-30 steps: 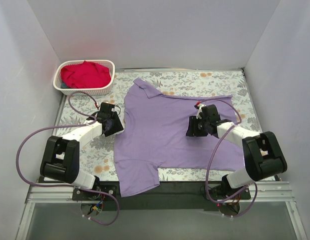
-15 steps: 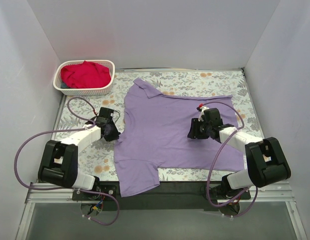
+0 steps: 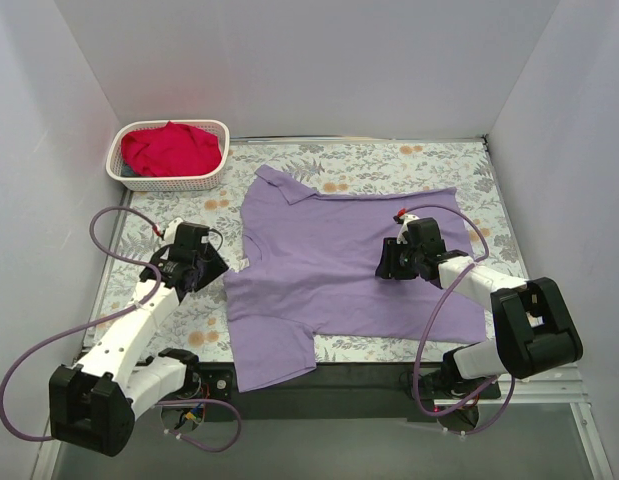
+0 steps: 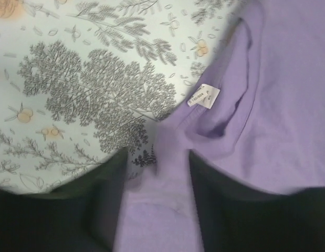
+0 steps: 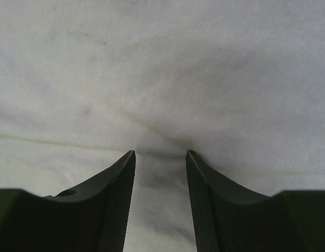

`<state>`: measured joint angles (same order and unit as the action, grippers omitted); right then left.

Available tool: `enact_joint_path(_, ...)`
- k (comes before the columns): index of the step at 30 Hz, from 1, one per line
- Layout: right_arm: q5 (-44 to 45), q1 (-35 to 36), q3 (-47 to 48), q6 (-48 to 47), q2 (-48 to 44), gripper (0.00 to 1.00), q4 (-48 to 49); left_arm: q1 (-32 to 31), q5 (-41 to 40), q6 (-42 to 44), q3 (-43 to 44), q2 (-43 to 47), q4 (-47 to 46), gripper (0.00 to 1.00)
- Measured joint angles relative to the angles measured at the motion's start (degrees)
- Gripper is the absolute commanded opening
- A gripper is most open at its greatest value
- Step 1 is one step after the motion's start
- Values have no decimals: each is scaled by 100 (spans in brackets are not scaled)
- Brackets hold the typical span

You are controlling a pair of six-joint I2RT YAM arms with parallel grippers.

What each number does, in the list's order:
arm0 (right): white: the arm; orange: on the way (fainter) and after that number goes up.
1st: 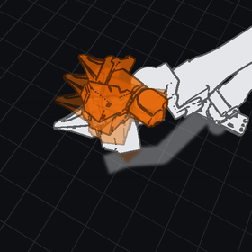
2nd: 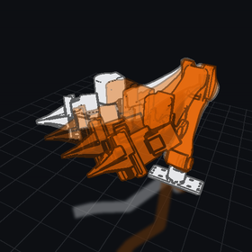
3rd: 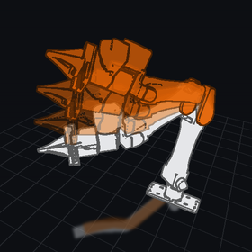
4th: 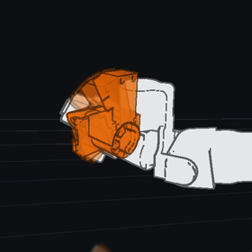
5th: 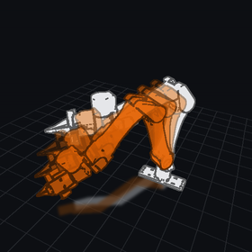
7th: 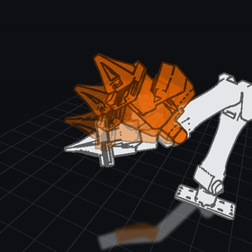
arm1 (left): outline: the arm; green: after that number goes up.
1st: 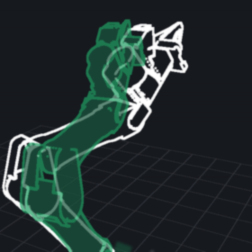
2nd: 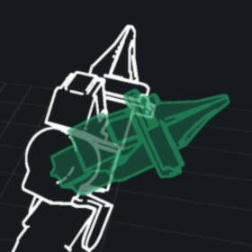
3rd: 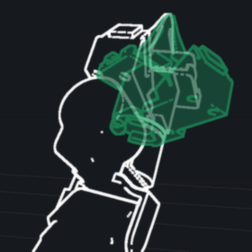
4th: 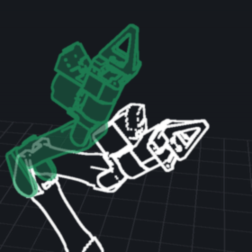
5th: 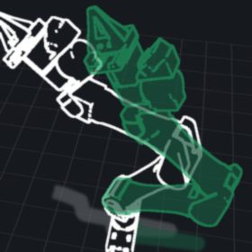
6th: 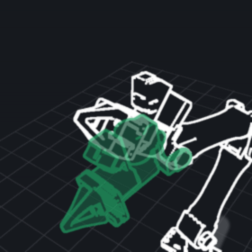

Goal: Fold and stack the t-shirts
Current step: Flatten the tshirt out

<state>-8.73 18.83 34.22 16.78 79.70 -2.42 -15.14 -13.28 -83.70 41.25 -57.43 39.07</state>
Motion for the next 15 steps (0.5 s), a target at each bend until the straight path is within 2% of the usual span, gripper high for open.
enact_joint_path(2,0,0,0,0,-13,44,-13,2,-37,-46,-101,-4,74,63)
enact_joint_path(6,7,0,-31,-4,-72,43,-68,2,-195,79,-17,-138,-61,66)
enact_joint_path(9,22,0,-37,-4,-79,43,-72,4,-223,363,372,-715,-546,54)
enact_joint_path(10,26,0,-39,-4,-83,43,-76,4,-214,468,544,-981,-756,43)
enact_joint_path(12,31,0,-50,-4,-90,43,-76,9,-208,654,870,-1541,-1174,31)
enact_joint_path(14,44,0,-76,-4,-116,43,-66,22,-190,857,1231,-2179,-1565,21)
enact_joint_path(15,44,0,-94,-4,-131,43,-61,33,-184,953,1399,-2483,-1716,20)
